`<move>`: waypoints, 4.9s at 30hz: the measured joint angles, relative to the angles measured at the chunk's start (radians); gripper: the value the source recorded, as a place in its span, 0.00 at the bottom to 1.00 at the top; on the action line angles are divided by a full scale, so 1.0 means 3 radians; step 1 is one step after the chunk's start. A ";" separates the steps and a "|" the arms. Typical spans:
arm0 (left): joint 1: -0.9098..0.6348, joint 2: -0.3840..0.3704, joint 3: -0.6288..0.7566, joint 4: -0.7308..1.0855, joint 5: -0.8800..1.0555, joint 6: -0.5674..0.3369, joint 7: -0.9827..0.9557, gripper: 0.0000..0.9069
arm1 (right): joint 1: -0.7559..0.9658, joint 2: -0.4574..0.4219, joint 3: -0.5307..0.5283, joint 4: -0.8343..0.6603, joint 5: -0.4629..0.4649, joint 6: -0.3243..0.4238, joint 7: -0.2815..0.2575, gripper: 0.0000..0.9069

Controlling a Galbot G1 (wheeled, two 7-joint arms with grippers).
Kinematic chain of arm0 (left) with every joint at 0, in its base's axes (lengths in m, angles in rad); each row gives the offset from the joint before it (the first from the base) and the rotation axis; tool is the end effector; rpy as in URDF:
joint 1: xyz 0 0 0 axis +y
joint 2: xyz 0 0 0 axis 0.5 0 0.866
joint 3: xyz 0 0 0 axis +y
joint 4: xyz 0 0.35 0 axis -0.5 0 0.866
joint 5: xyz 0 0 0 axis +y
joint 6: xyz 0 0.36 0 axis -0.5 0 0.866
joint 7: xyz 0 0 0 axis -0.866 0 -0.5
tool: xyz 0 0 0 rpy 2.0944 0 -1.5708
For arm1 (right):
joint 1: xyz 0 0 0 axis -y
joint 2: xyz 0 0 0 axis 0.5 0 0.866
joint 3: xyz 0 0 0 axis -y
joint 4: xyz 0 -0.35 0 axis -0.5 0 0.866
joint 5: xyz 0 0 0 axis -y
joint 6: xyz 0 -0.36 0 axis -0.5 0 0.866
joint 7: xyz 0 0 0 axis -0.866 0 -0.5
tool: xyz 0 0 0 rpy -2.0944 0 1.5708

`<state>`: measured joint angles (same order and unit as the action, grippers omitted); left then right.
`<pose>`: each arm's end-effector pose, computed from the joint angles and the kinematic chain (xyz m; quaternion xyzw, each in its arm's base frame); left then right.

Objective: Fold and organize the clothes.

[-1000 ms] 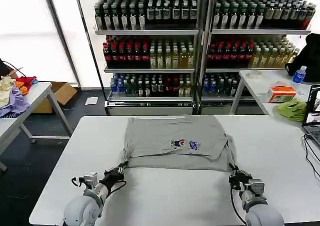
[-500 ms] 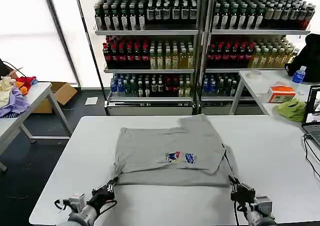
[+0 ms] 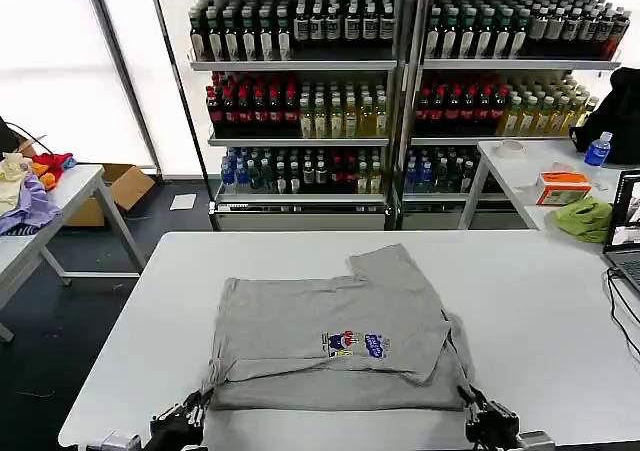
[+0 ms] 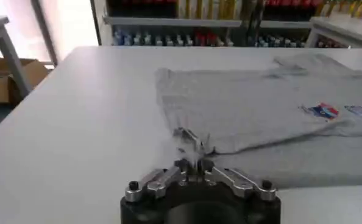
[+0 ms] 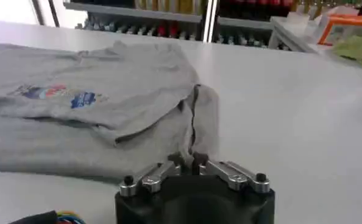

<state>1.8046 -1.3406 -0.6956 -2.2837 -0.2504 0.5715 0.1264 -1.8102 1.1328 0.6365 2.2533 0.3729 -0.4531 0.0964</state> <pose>0.1256 0.0715 -0.2576 -0.0668 -0.9530 -0.0014 0.2957 0.1329 -0.0806 -0.2627 0.0433 -0.9619 0.0490 0.2656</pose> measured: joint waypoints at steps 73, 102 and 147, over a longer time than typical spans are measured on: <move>-0.3178 0.0896 0.1295 0.3033 -0.0865 -0.0305 0.0589 0.01 | 0.4382 0.0164 -0.1779 -0.3982 0.0450 -0.0018 -0.1127 0.00; -0.2718 0.1068 0.1002 0.2190 -0.1159 -0.0500 0.0255 0.01 | 0.3391 -0.0236 -0.1102 -0.2392 0.1074 -0.0137 -0.0856 0.00; -0.0401 0.0690 0.0146 0.0223 -0.0178 -0.0513 -0.0061 1.00 | 0.0552 0.0033 0.0586 -0.0371 0.0270 0.0606 -0.0898 1.00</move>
<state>1.6843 -1.1336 -0.6518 -2.2169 -0.3039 0.4177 0.1082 -1.6446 1.1428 0.8123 2.1419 0.4540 -0.2714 -0.1729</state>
